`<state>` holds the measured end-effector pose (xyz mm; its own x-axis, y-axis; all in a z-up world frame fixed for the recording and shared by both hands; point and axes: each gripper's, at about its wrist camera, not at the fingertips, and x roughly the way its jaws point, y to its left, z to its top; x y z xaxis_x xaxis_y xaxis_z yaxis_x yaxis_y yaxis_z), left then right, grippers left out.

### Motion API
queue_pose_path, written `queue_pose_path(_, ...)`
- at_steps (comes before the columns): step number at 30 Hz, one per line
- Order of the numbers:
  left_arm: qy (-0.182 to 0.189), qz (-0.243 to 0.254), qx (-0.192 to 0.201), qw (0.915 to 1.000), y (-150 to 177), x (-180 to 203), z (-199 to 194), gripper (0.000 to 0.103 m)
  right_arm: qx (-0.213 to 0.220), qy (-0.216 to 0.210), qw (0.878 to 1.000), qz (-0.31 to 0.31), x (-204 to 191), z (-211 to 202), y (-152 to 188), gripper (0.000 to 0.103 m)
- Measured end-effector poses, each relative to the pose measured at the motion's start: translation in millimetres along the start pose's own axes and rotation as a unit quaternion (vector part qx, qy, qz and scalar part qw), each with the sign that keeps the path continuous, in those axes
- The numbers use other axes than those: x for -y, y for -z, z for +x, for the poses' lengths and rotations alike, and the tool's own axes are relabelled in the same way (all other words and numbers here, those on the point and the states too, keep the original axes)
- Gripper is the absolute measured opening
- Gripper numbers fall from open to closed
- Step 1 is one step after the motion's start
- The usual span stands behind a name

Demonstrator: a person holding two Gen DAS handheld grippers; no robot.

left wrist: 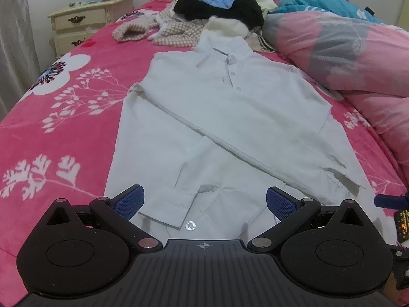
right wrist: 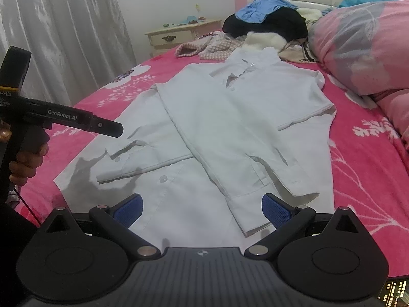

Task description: Fold clothes

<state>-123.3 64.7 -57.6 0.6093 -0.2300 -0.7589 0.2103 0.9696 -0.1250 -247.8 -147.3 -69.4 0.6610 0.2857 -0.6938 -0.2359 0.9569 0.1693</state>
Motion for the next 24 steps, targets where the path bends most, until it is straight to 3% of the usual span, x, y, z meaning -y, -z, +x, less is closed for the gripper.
queue_pose_path(24, -0.003, -0.023, -0.001, 0.9997, 0.7, -9.4, 1.5, 0.103, -0.003, 0.005, 1.0, 0.005, 3.4, 1.3, 0.2, 0.101)
